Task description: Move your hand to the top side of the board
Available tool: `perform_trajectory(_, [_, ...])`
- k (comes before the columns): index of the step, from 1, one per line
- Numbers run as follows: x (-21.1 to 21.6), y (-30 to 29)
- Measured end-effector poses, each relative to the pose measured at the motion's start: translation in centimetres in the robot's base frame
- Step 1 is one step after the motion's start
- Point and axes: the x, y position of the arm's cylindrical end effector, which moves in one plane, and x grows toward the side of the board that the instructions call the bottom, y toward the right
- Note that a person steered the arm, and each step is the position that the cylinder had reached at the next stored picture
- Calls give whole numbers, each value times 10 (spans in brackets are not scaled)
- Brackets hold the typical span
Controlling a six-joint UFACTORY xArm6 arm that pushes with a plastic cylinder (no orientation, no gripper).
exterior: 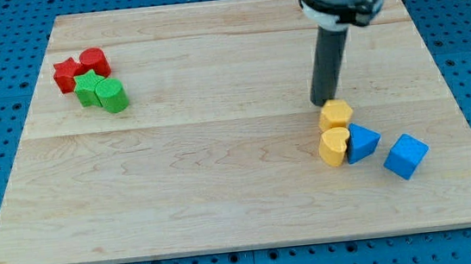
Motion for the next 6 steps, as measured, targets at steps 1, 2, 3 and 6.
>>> perform_trajectory(1, [29,13])
perform_trajectory(2, [20,16])
perform_trajectory(3, [-4,4])
perform_trajectory(6, [-160,-133])
